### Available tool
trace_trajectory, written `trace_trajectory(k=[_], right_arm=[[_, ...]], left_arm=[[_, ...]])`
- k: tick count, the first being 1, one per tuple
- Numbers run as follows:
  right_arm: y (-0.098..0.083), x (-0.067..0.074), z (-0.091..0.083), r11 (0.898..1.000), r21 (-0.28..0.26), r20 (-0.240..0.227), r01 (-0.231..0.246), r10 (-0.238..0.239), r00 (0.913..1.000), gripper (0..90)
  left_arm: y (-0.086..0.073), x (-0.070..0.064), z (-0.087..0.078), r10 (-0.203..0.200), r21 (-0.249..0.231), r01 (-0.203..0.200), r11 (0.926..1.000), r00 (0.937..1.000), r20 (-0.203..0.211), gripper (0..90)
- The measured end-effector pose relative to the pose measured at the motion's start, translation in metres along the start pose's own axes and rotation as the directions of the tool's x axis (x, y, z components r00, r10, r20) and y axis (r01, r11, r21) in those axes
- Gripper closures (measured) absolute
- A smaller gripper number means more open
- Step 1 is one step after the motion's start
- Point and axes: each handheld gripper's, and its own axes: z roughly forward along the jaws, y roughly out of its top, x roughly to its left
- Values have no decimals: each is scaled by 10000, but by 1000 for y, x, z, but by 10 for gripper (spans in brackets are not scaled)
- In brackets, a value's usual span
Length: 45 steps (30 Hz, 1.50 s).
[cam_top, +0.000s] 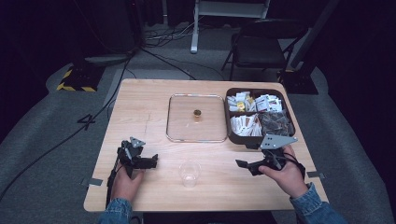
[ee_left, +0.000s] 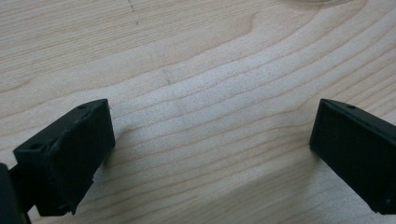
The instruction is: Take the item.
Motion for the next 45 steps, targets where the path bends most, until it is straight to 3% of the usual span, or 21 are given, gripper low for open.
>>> trace_trajectory(k=[9, 15, 27, 30, 35, 36, 45], right_arm=[[14, -23, -13, 9998, -167, 494, 107, -99, 9987, 219], [18, -41, -21, 9996, -272, 861, -71, 94, 9962, 220], [13, -96, -30, 9989, 19, 1280, -469, 462, 9907, 220], [11, -110, -29, 9975, -25, 1413, -712, 708, 9874, 249], [4, -133, -24, 9967, 328, 1792, -748, 678, 9815, 281], [0, -141, -24, 9960, 348, 2022, -817, 731, 9766, 286], [-22, -170, -18, 9870, 571, 2549, -1501, 1309, 9581, 358]], left_arm=[[0, 0, 0, -7, 8, 7, 10000, 10000, 22, 2], [0, 0, 0, -19, 2, 19, 10000, 10000, 9, 2], [0, 0, 0, -25, -2, 25, 10000, 10000, -32, 3], [0, 0, 0, -25, -2, 25, 10000, 10000, -32, 3], [0, -1, 0, -43, 10, 43, 10000, 10000, -20, 3], [0, -1, 0, -42, 7, 42, 10000, 10000, -23, 3], [0, -1, 0, -38, 9, 38, 10000, 10000, -25, 3]])
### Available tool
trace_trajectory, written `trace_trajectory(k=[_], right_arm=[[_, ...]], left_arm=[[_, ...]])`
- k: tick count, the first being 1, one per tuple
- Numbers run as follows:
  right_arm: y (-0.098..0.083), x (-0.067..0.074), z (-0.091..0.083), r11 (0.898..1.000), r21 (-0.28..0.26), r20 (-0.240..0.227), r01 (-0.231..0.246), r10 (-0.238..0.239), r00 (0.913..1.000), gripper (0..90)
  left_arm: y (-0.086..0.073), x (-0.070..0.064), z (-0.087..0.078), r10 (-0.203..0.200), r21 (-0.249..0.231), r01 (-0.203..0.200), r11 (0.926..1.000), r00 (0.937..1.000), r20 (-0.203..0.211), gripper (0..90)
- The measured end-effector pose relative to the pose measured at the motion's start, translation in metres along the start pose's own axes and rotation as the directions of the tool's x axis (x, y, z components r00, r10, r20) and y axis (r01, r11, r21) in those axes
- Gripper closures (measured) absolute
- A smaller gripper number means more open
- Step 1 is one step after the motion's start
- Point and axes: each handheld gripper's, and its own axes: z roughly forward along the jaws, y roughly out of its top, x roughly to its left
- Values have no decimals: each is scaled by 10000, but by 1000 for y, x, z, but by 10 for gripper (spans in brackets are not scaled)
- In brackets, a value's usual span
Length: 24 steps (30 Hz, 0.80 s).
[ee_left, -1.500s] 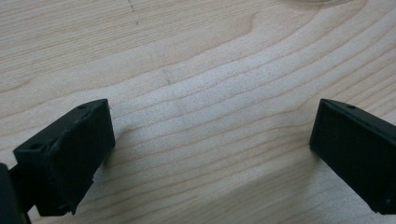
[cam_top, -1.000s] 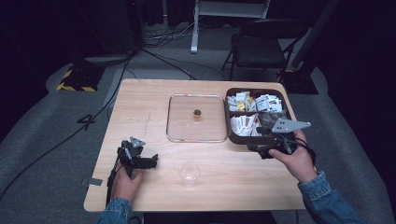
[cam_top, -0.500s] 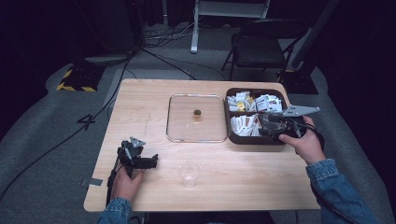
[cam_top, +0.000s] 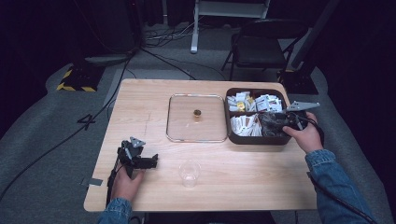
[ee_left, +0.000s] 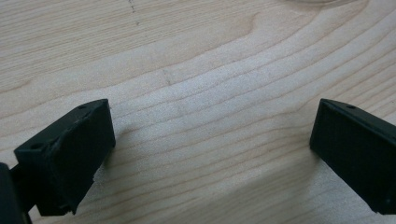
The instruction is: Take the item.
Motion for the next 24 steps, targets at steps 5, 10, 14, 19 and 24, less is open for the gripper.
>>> trace_trajectory(k=[5, 10, 14, 19, 24], right_arm=[[-14, -11, 10, 9985, 188, 153, -509, 506, 9986, 380], [-22, -16, 16, 9966, 403, 197, -713, 705, 9973, 419], [-27, -18, 21, 9939, 807, 128, -747, 740, 9972, 544], [-29, -18, 21, 9927, 990, 200, -687, 671, 9975, 695], [-27, -16, 17, 9952, 759, 262, -619, 601, 9979, 732]], left_arm=[[0, 0, 0, 11, -8, -11, 10000, 10000, -25, 4], [0, 0, 0, 12, -7, -12, 10000, 10000, -22, 4], [0, 0, 0, 10, -8, -10, 10000, 10000, -23, 4], [0, 0, 0, 11, -8, -11, 10000, 10000, -24, 4], [0, 0, 0, 11, -7, -11, 10000, 10000, -23, 4]])
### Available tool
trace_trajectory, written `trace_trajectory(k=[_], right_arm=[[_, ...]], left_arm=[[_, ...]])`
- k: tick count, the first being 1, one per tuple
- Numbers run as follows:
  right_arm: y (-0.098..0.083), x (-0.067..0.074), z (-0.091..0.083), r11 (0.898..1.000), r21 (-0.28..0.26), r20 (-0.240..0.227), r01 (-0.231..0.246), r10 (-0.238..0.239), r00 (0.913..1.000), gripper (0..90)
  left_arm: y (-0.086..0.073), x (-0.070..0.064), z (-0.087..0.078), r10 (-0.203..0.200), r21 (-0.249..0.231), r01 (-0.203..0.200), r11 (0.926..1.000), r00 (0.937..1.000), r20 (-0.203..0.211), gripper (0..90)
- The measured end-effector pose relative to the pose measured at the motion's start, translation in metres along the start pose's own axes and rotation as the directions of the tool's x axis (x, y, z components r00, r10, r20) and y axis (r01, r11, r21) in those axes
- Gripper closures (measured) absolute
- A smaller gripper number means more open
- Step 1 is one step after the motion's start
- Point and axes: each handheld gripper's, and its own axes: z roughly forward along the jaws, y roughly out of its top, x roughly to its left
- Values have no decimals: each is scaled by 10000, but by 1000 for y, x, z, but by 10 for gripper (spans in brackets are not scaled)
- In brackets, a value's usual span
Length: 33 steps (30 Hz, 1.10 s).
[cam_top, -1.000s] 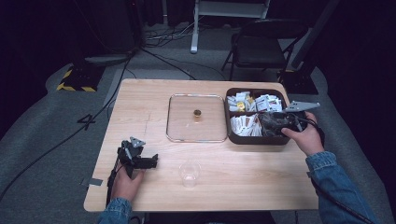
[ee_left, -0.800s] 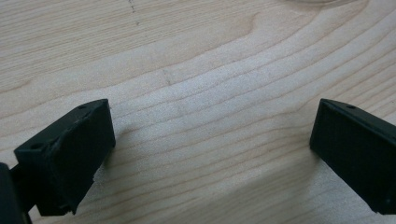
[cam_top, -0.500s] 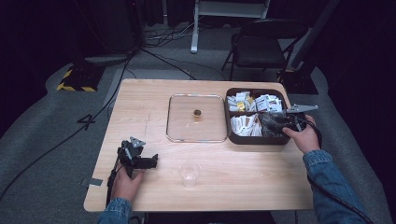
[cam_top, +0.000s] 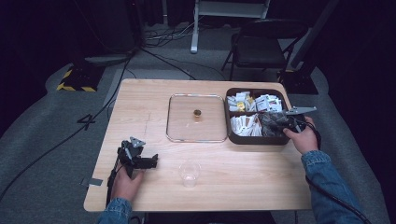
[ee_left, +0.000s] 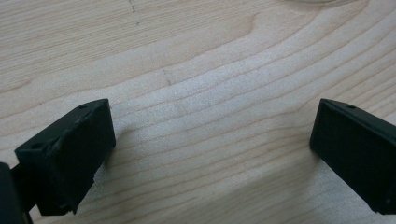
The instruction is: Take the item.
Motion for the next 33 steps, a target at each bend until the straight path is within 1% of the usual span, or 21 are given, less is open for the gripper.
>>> trace_trajectory(k=[6, 11, 13, 18, 20, 23, 26, 29, 33], right_arm=[[1, 2, -7, 9989, -446, -115, -122, 117, 9999, 740], [4, 2, -16, 9952, -935, -287, -286, 260, 9993, 742], [5, 3, -21, 9923, -1174, -358, -401, 361, 9987, 743], [10, 6, -33, 9839, -1731, -537, -442, 354, 9979, 744], [13, 8, -37, 9814, -1876, -581, -418, 314, 9978, 745], [17, 13, -45, 9783, -2047, -568, -330, 218, 9981, 745], [21, 21, -53, 9742, -2234, -667, -334, 189, 9976, 745], [24, 28, -58, 9741, -2230, -800, -366, 192, 9966, 745], [31, 40, -65, 9753, -2198, -973, -229, 14, 9953, 745]], left_arm=[[0, 0, 0, -1, 0, 1, 10000, 10000, 0, 4], [0, 0, 0, 0, -2, 0, 10000, 10000, 0, 4], [0, 0, 0, -1, -1, 1, 10000, 10000, 1, 4], [0, 0, 0, 1, 1, -1, 10000, 10000, 1, 4], [0, 0, 0, 1, 2, -1, 10000, 10000, 1, 4], [0, 0, 0, 4, 3, -4, 10000, 10000, -1, 4], [0, 0, 0, 1, 1, -1, 10000, 10000, 0, 4], [0, 0, 0, 1, -1, -1, 10000, 10000, -3, 5], [0, 0, 0, -1, -1, 1, 10000, 10000, 0, 4]])
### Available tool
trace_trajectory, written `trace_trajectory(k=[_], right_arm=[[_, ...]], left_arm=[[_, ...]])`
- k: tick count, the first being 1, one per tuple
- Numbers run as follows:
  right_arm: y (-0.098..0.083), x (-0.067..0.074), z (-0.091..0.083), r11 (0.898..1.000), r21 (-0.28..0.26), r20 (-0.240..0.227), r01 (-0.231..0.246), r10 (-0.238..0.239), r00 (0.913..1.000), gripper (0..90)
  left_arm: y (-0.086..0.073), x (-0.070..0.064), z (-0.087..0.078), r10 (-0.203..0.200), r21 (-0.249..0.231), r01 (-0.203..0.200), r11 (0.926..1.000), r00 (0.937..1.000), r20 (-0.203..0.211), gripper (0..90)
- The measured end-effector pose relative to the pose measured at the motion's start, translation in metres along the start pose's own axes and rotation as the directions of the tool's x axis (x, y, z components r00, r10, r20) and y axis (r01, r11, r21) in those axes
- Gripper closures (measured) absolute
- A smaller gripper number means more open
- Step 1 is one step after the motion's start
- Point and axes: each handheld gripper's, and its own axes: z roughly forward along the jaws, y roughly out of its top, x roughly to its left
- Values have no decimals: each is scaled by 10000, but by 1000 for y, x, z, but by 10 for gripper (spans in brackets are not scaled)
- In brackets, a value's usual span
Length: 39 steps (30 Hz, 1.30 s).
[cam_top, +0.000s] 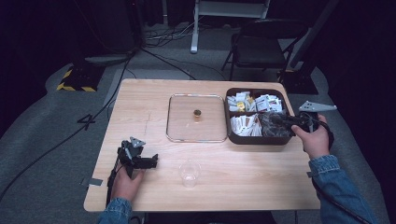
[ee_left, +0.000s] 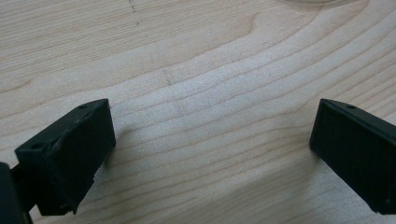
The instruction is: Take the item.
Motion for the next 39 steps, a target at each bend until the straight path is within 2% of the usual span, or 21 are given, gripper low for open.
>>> trace_trajectory(k=[11, 18, 28, 39], right_arm=[[22, 36, -4, 9995, 99, -662, 313, -306, 9973, 745], [33, 62, 2, 9985, 158, -1257, 521, -497, 9908, 745], [51, 105, 11, 9948, 51, -2315, 1018, -978, 9679, 745], [60, 145, 23, 9898, 104, -3156, 1423, -1318, 9397, 745]], left_arm=[[0, 0, 0, 18, 3, -18, 10000, 10000, 29, 5], [0, 0, 0, -5, -9, 5, 10000, 10000, 4, 5], [0, 0, 0, 9, -1, -9, 10000, 10000, 5, 4], [0, 0, 0, 32, 15, -32, 10000, 10000, 53, 3]])
